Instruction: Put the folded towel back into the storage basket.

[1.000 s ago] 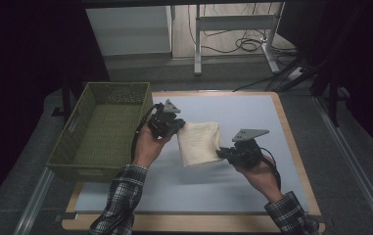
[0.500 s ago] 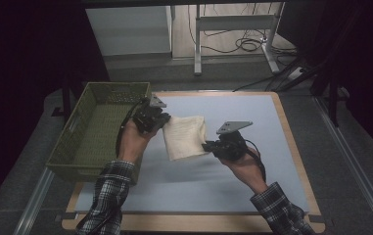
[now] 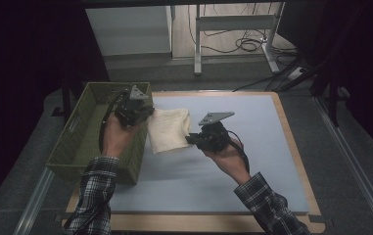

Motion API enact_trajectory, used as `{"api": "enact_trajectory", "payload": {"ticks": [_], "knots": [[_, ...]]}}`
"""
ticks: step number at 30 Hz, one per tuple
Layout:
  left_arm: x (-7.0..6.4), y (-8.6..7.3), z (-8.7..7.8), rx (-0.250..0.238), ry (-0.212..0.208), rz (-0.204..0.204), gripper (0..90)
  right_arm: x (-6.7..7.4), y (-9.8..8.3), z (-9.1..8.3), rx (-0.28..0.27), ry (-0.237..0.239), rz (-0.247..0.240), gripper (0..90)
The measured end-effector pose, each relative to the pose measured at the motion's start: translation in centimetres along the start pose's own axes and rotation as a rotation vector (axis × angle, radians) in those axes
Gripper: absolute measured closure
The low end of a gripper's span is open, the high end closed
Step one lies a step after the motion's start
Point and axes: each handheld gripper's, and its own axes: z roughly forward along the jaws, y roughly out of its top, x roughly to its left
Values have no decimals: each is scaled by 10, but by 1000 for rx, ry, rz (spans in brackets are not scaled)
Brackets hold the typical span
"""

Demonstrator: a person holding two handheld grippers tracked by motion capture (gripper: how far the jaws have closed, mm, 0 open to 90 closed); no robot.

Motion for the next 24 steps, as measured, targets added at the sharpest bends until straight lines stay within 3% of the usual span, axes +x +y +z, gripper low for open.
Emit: {"api": "enact_trajectory", "payload": {"ticks": [12, 24], "knots": [[29, -8, -26, -5, 57, -32, 851, 14, 28, 19, -25, 30, -16, 825], [49, -14, -50, 3, 125, -41, 851, 27, 54, 39, -47, 65, -17, 824]]}}
